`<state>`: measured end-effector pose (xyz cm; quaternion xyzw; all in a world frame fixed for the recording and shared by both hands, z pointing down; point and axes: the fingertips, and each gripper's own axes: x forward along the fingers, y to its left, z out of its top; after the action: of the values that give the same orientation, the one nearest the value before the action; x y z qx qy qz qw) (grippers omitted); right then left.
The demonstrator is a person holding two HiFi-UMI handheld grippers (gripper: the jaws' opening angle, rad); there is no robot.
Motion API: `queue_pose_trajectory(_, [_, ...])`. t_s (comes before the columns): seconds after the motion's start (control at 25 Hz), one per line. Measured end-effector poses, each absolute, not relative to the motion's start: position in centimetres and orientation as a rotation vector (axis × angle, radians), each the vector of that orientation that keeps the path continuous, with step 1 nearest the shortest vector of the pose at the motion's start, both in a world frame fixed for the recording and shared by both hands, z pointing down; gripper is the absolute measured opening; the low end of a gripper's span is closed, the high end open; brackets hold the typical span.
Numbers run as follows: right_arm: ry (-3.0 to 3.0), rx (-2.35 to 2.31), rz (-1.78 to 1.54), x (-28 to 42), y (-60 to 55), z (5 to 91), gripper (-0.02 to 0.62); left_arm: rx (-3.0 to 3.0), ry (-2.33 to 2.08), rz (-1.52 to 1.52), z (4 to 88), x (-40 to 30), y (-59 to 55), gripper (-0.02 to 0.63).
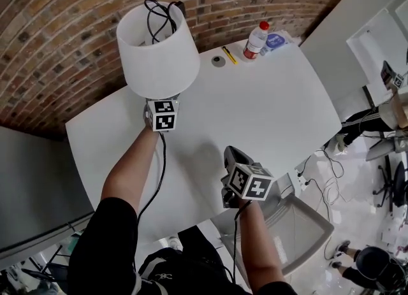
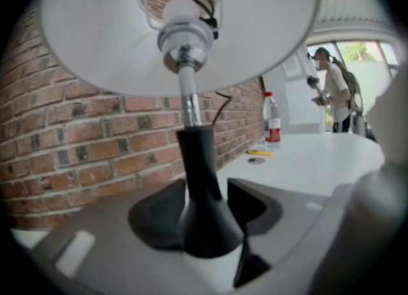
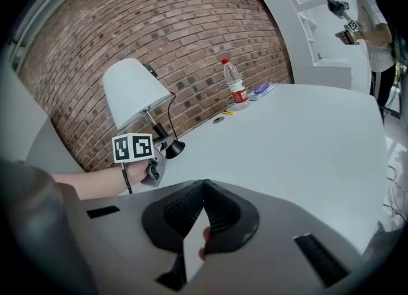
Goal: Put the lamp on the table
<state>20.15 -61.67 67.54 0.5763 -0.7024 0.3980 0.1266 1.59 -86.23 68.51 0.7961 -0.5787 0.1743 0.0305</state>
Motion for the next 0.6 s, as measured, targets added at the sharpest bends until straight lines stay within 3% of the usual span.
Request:
queue_pose_trajectory(0.28, [-2.072, 1.641, 1.164, 17.8, -59.2, 65.2, -0.003, 2.361, -1.703, 0.710, 70.5, -0.1, -79.5, 0.203])
queue_pose_trajectory(0.4, [-2.082, 1.639, 1.119, 16.9, -57.8, 63.8, -0.003, 2.339, -1.694, 0.717, 70.0, -0.8, -75.8, 0.095])
queue_pose_trajectory(0.6, [-2.089, 1.677, 1.015, 15.2, -55.6, 61.9, -0.003, 2.268, -1.606, 0.675, 67.3, -1.1, -68.5, 0.011])
